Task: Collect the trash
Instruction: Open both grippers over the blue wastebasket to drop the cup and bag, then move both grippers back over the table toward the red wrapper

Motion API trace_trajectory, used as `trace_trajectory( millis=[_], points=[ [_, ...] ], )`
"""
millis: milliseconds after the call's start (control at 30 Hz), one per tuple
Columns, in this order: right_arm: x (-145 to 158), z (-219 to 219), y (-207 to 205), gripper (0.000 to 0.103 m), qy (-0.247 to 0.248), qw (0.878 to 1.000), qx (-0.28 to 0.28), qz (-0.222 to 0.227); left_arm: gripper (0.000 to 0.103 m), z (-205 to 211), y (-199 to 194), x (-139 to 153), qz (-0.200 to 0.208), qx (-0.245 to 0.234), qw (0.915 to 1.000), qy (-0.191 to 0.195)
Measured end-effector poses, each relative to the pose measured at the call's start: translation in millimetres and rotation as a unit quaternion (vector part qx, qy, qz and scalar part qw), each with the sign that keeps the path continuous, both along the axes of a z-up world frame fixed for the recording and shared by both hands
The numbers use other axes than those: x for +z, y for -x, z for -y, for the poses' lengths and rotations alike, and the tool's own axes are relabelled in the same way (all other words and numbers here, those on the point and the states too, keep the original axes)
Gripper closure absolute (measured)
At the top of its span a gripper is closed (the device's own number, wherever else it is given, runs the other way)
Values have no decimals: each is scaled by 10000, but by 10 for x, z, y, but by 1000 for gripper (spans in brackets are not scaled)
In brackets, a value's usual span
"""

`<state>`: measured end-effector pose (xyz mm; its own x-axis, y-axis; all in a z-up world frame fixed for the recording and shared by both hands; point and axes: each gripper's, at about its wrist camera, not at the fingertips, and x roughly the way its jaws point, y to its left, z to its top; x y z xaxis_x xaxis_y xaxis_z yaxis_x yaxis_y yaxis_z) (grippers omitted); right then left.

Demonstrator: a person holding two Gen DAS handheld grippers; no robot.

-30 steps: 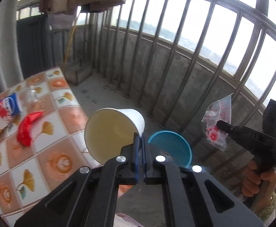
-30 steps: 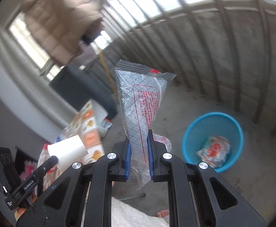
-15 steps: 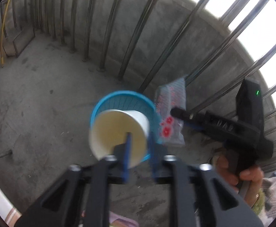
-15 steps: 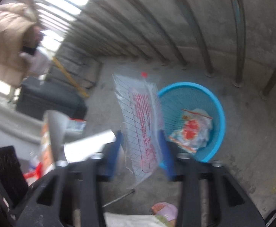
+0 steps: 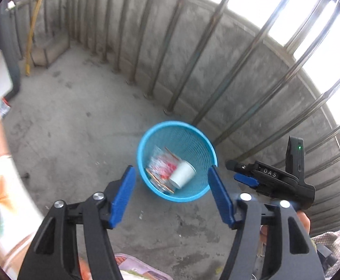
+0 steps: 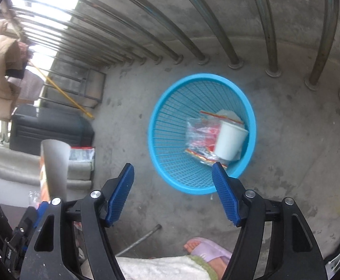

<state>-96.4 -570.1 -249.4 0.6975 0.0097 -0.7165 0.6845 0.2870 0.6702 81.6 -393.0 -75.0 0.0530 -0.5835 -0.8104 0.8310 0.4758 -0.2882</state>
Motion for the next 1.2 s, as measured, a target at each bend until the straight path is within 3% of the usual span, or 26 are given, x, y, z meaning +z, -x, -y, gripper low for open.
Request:
trace_trajectory(
  millis=[133,267,433,567,700,833,900,967,1067,1200],
  points=[
    [301,-142,-64,36,280,9992,232,169,31,-541,-33,376,487,267,9976,407],
    [640,-348,-211,33,604,9951,627,462,28,-1204,-134,619,1032,844,9888,669],
    [995,-735,-610,33,815,9832,1456,736,28,-2068,-419,728,1887,1981,9597,642],
    [1199,-1097,-980,33,840,9701,2086,912,28,-2412,-867,612,2256,2606,9386,163],
    [1349,-1472,-1335,33,883,9565,2609,965,28,-2538,-1382,412,2410,2861,9263,-448],
    [1413,-1757,-1545,33,887,9465,2951,962,31,-2555,-1759,230,2375,2899,9246,-687],
    [1438,-1862,-1613,33,886,9428,3074,935,41,-2557,-1873,159,2253,2813,9301,-706],
    [1468,-1955,-1685,33,888,9401,3167,897,61,-2550,-1950,66,2019,2801,9345,-863],
    [1491,-2045,-1767,33,899,9365,3272,883,71,-2635,-1907,106,1805,2929,9367,-653],
    [1570,-2130,-1801,33,890,9324,3371,955,72,-2812,-1811,156,1583,2976,9406,-400]
  ],
)
